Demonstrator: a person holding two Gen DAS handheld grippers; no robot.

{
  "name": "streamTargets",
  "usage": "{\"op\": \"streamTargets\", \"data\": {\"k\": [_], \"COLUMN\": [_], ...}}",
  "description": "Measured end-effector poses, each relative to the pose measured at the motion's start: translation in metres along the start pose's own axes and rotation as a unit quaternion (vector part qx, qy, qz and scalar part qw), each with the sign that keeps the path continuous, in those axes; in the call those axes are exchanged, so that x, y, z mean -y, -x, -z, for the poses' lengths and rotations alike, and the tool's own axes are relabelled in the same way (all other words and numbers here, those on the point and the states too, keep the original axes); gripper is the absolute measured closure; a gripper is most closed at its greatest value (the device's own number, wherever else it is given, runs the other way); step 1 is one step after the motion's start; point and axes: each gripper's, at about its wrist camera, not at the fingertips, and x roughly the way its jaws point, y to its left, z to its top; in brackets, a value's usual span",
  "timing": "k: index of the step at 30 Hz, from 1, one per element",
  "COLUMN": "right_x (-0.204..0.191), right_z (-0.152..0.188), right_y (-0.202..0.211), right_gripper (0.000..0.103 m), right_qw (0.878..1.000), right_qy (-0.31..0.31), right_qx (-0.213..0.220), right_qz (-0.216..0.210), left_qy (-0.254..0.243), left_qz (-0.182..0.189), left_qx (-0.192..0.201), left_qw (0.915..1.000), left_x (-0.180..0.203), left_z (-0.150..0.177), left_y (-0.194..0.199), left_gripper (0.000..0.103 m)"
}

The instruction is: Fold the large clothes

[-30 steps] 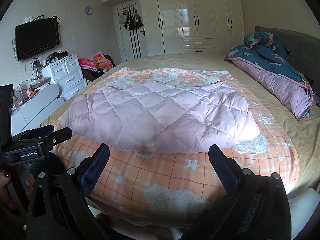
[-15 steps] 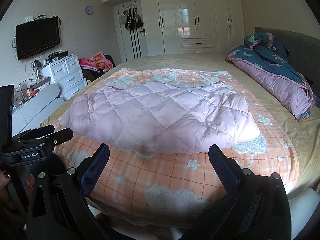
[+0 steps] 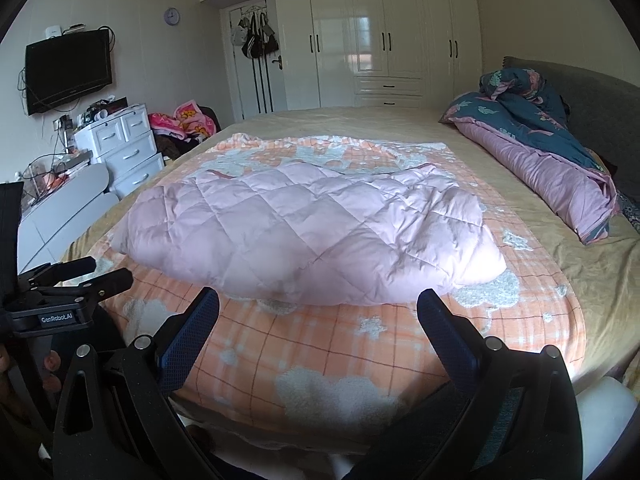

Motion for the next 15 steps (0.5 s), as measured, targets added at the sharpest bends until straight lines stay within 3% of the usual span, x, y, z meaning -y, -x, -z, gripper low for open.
{"op": "streamTargets", "data": {"k": [4, 6, 9, 11, 13, 15], "right_x": [0.041, 0.078, 0.153, 0.222, 0.289, 0.359], "right_z": [0.006, 0.015, 0.042, 0.071, 0.102, 0.140], "right_y": [0.010, 0.016, 0.024, 0.027, 0.033, 0.045], "right_gripper": [0.004, 0.004, 0.004, 0.004, 0.004, 0.004], "right_qw": [0.998, 0.994, 0.974, 0.944, 0.906, 0.856], "right_qy": [-0.032, -0.060, -0.101, -0.155, -0.224, -0.290], "right_qx": [0.006, 0.004, 0.000, -0.024, -0.059, -0.091], "right_qz": [0.050, 0.096, 0.202, 0.289, 0.355, 0.418], "left_qy": [0.018, 0.033, 0.075, 0.117, 0.155, 0.190], "left_qz": [-0.002, -0.015, -0.052, -0.094, -0.146, -0.195], "left_qx": [-0.012, -0.010, -0.011, -0.008, -0.004, 0.004], "left_qw": [0.9998, 0.9993, 0.9957, 0.9887, 0.9771, 0.9623], "left_x": [-0.019, -0.035, -0.083, -0.138, -0.193, -0.248], "left_z": [0.003, 0.001, -0.013, -0.029, -0.046, -0.061], "left_y": [-0.007, -0.010, -0.021, -0.033, -0.044, -0.053], "left_gripper": [0.009, 0.009, 0.009, 0.009, 0.009, 0.009]}}
